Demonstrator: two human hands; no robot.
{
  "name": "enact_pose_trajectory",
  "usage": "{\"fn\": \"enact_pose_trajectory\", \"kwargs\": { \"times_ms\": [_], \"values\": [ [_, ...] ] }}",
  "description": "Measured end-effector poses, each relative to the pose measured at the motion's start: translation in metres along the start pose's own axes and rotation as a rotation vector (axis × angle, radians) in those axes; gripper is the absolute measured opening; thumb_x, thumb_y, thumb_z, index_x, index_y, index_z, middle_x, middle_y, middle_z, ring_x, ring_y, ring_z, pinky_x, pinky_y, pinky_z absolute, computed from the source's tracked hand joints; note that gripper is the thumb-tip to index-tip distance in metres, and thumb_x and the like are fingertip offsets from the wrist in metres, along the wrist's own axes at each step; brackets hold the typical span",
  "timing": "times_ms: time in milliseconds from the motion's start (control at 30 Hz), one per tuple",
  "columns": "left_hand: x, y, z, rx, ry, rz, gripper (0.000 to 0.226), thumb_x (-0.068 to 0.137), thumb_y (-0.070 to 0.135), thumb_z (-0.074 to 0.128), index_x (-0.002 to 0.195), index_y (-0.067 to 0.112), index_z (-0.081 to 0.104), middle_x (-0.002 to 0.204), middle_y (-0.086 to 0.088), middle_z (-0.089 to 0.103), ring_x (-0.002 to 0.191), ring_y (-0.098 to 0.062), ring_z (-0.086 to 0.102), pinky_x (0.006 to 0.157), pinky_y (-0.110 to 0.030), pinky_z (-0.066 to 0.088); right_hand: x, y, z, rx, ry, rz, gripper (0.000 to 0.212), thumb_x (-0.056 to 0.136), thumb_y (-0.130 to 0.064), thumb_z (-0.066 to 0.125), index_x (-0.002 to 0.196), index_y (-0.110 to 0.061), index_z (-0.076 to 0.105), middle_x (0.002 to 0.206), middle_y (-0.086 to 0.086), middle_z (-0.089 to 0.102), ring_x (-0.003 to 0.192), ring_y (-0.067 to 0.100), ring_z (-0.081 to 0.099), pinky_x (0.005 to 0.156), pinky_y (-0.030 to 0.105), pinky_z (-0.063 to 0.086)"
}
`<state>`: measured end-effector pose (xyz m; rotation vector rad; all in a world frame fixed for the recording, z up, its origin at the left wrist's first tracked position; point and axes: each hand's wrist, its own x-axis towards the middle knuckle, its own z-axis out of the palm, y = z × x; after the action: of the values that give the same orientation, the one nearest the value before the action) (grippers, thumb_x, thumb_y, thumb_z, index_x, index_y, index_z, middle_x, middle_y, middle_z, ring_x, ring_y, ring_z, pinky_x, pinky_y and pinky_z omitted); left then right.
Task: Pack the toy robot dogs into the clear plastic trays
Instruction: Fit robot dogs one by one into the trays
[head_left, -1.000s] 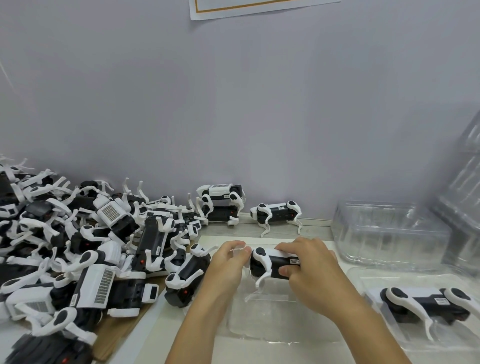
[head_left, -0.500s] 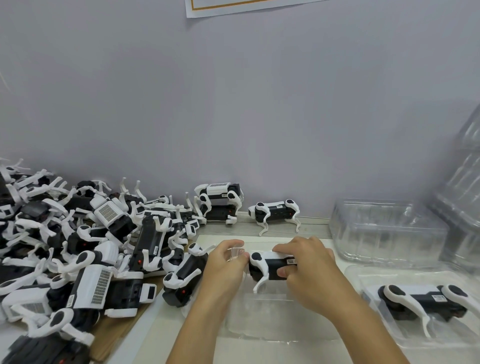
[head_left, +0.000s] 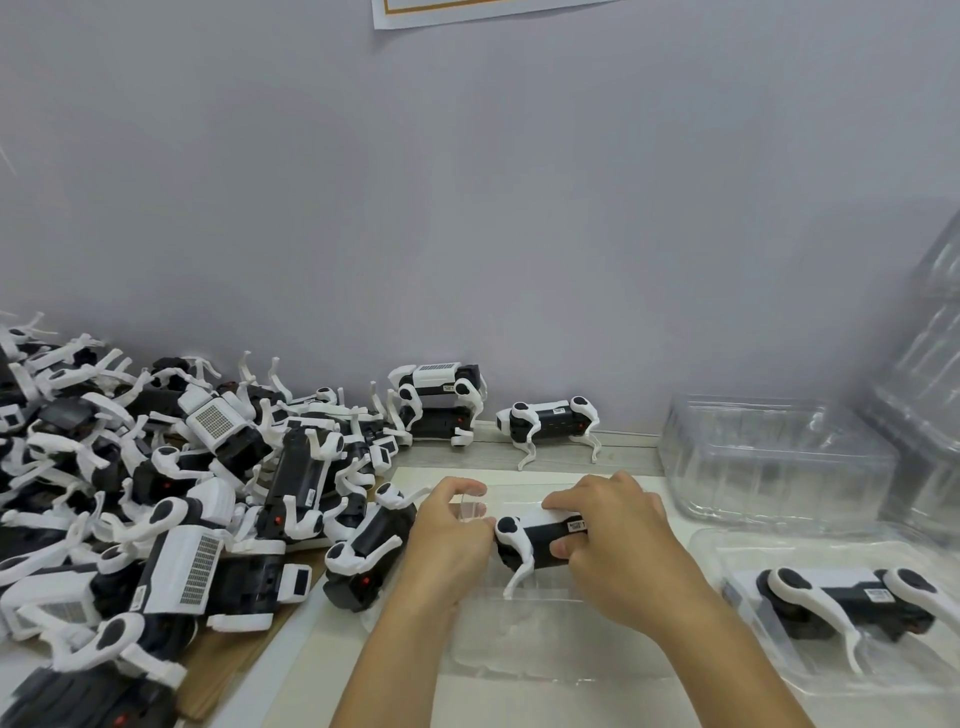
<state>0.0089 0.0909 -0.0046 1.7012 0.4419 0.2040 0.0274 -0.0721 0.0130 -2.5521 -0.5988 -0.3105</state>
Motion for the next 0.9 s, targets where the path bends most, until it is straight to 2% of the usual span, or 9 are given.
{"fn": "enact_pose_trajectory", "kwargs": {
  "times_ms": [167,300,400,467,533,667,733,800,900],
  "values": [
    [-0.001,0.003,0.0,-0.02,0.026,-0.01,0.026,0.09,0.007,0.061,0.098,0.031,0.064,0.107,0.0,0.063,0.089,-0.015,0.062,0.063,-0.025,0.042,0.001,0.0,-0.001,0.007,-0.006,0.008,0.039,0.091,-0.017,0.058,0.126,-0.033,0.062,0.115,-0.012,0.059,0.111,0.013,0.035,0.087,0.027,0.02],
    [-0.002,0.006,-0.001,0.006,-0.005,-0.021,0.025,0.093,0.01,0.057,0.101,0.033,0.062,0.11,-0.003,0.064,0.078,-0.01,0.059,0.057,-0.022,0.04,0.001,-0.002,-0.004,0.023,-0.017,0.03,0.04,0.091,-0.019,0.061,0.127,-0.033,0.061,0.115,-0.014,0.059,0.113,0.013,0.036,0.09,0.028,0.023],
    [-0.002,0.006,-0.002,-0.005,-0.018,-0.04,0.025,0.092,0.009,0.056,0.101,0.032,0.063,0.11,-0.006,0.065,0.066,-0.012,0.054,0.057,-0.024,0.039,0.0,-0.002,-0.007,0.057,-0.025,0.05,0.041,0.091,-0.019,0.062,0.129,-0.034,0.06,0.093,-0.023,0.045,0.105,0.012,0.033,0.092,0.027,0.024],
    [-0.003,0.006,-0.004,-0.03,-0.02,-0.053,0.025,0.09,0.007,0.059,0.099,0.029,0.065,0.11,-0.009,0.066,0.071,-0.016,0.055,0.063,-0.027,0.04,-0.001,-0.002,-0.008,0.077,-0.026,0.063,0.041,0.091,-0.018,0.063,0.129,-0.034,0.059,0.083,-0.025,0.031,0.091,0.009,0.023,0.089,0.026,0.023],
    [-0.003,0.006,-0.004,-0.048,-0.006,-0.069,0.024,0.086,0.003,0.063,0.095,0.025,0.067,0.107,-0.011,0.068,0.077,-0.02,0.057,0.069,-0.029,0.041,-0.001,-0.002,-0.008,0.089,-0.028,0.071,0.041,0.091,-0.017,0.063,0.127,-0.035,0.06,0.083,-0.024,0.029,0.087,0.007,0.018,0.087,0.025,0.023],
    [-0.004,0.006,-0.002,-0.039,0.043,-0.077,0.024,0.085,0.001,0.063,0.091,0.023,0.067,0.103,-0.011,0.07,0.078,-0.019,0.059,0.063,-0.028,0.04,-0.003,-0.005,-0.009,0.101,-0.05,0.099,0.039,0.09,-0.021,0.063,0.126,-0.037,0.06,0.086,-0.02,0.029,0.096,0.01,0.027,0.088,0.024,0.024],
    [-0.007,0.008,-0.002,-0.028,0.041,-0.056,0.025,0.085,0.0,0.063,0.093,0.023,0.067,0.105,-0.012,0.069,0.08,-0.019,0.06,0.063,-0.027,0.04,-0.004,-0.006,-0.01,0.107,-0.057,0.111,0.039,0.09,-0.021,0.064,0.126,-0.037,0.06,0.086,-0.02,0.029,0.109,0.014,0.035,0.088,0.024,0.025],
    [-0.009,0.011,-0.002,0.013,0.036,-0.005,0.028,0.086,0.001,0.062,0.099,0.025,0.066,0.11,-0.01,0.068,0.086,-0.016,0.062,0.064,-0.025,0.041,-0.004,-0.006,-0.011,0.109,-0.057,0.111,0.039,0.09,-0.021,0.065,0.126,-0.036,0.06,0.085,-0.022,0.029,0.113,0.013,0.036,0.089,0.024,0.026],
    [-0.014,0.021,-0.001,0.132,0.012,0.114,0.028,0.092,0.012,0.058,0.11,0.034,0.061,0.116,0.002,0.061,0.089,0.0,0.059,0.055,-0.01,0.042,-0.004,-0.006,-0.013,0.104,-0.049,0.104,0.04,0.089,-0.021,0.066,0.126,-0.035,0.061,0.083,-0.024,0.03,0.112,0.011,0.036,0.092,0.025,0.026]
  ]
}}
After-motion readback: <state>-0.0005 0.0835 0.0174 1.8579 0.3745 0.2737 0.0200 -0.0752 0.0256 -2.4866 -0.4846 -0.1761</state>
